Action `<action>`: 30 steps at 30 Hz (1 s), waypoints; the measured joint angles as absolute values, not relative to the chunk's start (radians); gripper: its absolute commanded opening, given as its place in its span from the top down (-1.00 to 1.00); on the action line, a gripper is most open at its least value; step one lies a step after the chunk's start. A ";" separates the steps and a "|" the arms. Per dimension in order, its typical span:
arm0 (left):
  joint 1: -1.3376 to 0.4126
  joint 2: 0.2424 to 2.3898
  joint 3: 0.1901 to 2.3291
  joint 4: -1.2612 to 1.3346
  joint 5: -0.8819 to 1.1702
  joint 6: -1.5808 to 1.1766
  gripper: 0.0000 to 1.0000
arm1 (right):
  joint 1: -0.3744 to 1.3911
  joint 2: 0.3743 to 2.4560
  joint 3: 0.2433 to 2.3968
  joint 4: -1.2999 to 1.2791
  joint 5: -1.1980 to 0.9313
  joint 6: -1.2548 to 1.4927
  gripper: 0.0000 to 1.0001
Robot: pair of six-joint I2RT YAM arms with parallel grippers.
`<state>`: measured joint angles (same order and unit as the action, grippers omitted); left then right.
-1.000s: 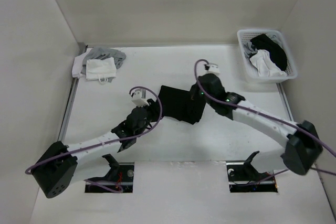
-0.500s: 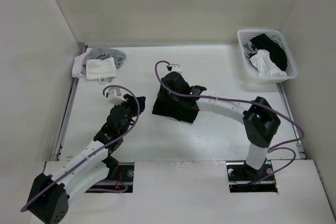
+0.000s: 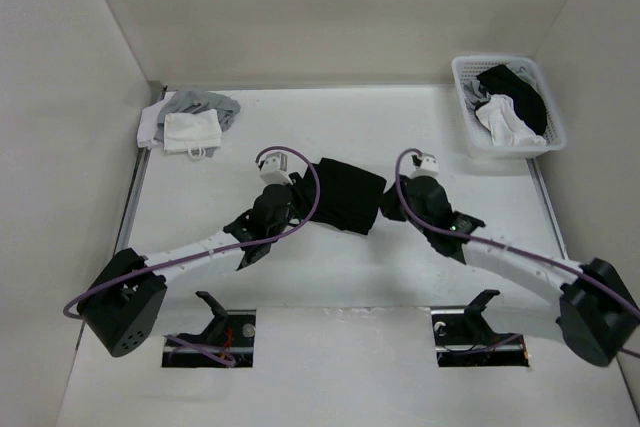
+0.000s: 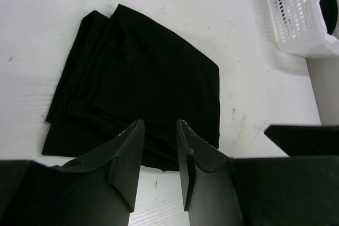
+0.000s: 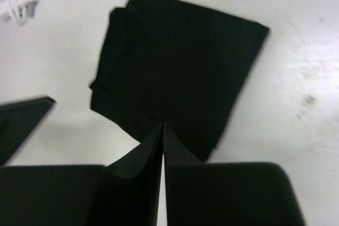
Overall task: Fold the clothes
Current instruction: Fold the tank top
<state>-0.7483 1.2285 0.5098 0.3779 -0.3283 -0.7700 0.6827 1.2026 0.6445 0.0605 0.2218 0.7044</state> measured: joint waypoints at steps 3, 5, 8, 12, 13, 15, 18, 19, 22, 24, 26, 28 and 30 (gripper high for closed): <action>-0.737 1.200 0.486 0.376 -0.333 -0.765 0.24 | 0.678 1.043 0.493 0.091 0.259 0.708 0.46; -0.716 1.145 0.442 0.361 -0.338 -0.762 0.17 | 0.661 0.960 0.424 0.118 0.285 0.715 0.11; -0.662 1.058 0.375 0.318 -0.342 -0.762 0.11 | 0.606 0.909 0.372 0.157 0.304 0.715 -0.20; -0.591 0.984 0.333 0.218 -0.342 -0.766 -0.01 | 0.539 0.923 0.365 0.207 0.311 0.710 -0.45; -0.579 0.968 0.330 0.189 -0.342 -0.767 -0.05 | 0.527 0.925 0.365 0.216 0.310 0.709 -0.49; -0.558 0.936 0.328 0.135 -0.341 -0.770 -0.08 | 0.505 0.926 0.365 0.230 0.311 0.707 -0.55; -0.526 0.896 0.328 0.082 -0.339 -0.771 -0.09 | 0.474 0.926 0.360 0.263 0.316 0.707 -0.57; -0.514 0.887 0.328 0.070 -0.337 -0.771 -0.09 | 0.465 0.926 0.351 0.281 0.320 0.707 -0.57; -0.487 0.883 0.328 0.046 -0.331 -0.774 -0.09 | 0.450 0.926 0.295 0.342 0.335 0.716 -0.58; -0.482 0.896 0.328 0.038 -0.324 -0.775 -0.08 | 0.446 0.926 0.251 0.353 0.339 0.726 -0.58; -0.483 0.921 0.328 0.037 -0.314 -0.775 -0.07 | 0.444 0.926 0.227 0.351 0.340 0.732 -0.59; -0.483 0.949 0.329 0.037 -0.307 -0.775 -0.07 | 0.437 0.924 0.220 0.352 0.340 0.734 -0.60; -0.486 0.977 0.329 0.038 -0.302 -0.775 -0.07 | 0.430 0.922 0.220 0.361 0.341 0.734 -0.60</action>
